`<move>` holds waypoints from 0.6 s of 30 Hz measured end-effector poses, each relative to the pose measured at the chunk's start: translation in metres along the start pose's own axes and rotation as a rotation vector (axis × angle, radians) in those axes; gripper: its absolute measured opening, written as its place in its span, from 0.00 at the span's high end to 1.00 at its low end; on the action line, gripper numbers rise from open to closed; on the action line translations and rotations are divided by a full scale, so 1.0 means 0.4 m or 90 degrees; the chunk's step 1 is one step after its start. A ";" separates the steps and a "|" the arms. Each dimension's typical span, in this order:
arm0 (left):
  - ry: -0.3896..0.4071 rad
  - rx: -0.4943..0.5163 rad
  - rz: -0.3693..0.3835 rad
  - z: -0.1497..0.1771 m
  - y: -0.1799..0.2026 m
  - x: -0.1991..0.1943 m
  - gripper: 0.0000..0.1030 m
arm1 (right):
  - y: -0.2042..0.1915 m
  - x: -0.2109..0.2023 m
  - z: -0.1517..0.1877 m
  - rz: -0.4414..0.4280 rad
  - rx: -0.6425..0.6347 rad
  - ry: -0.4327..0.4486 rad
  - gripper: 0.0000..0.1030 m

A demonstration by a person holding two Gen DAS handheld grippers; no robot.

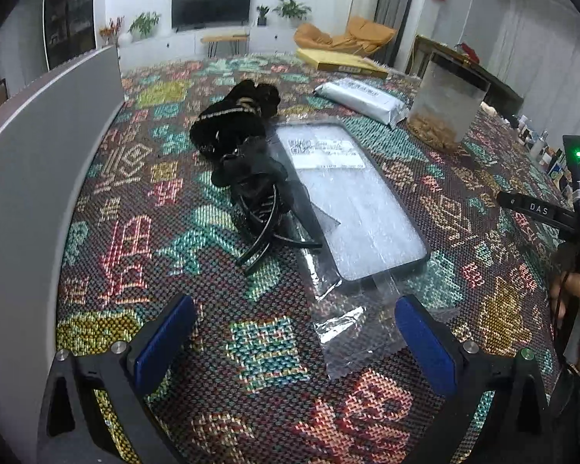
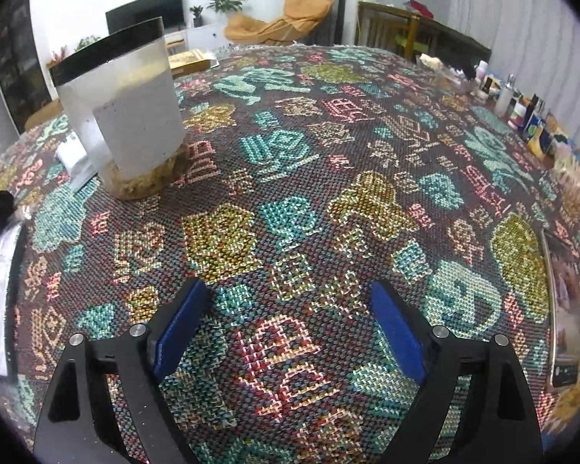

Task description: Organize soft objects

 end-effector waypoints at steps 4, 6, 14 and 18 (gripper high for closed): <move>0.010 -0.011 0.016 -0.004 -0.002 -0.004 0.00 | -0.002 -0.004 0.003 -0.001 0.001 0.000 0.13; 0.011 -0.013 0.019 -0.004 -0.004 -0.005 0.00 | -0.003 -0.004 0.003 0.002 0.000 0.001 0.13; 0.012 -0.013 0.022 -0.004 -0.005 -0.005 0.00 | -0.001 -0.002 0.003 0.008 -0.002 0.001 0.12; 0.010 -0.010 0.017 -0.003 -0.006 -0.004 0.00 | -0.001 -0.002 0.003 0.007 -0.001 0.001 0.12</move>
Point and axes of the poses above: each gripper's, at about its wrist camera, not at the fingertips, and x roughly the way its jaws point, y to its right, z to its underside, the point moved 9 cm from there along x, roughly the way its jaws point
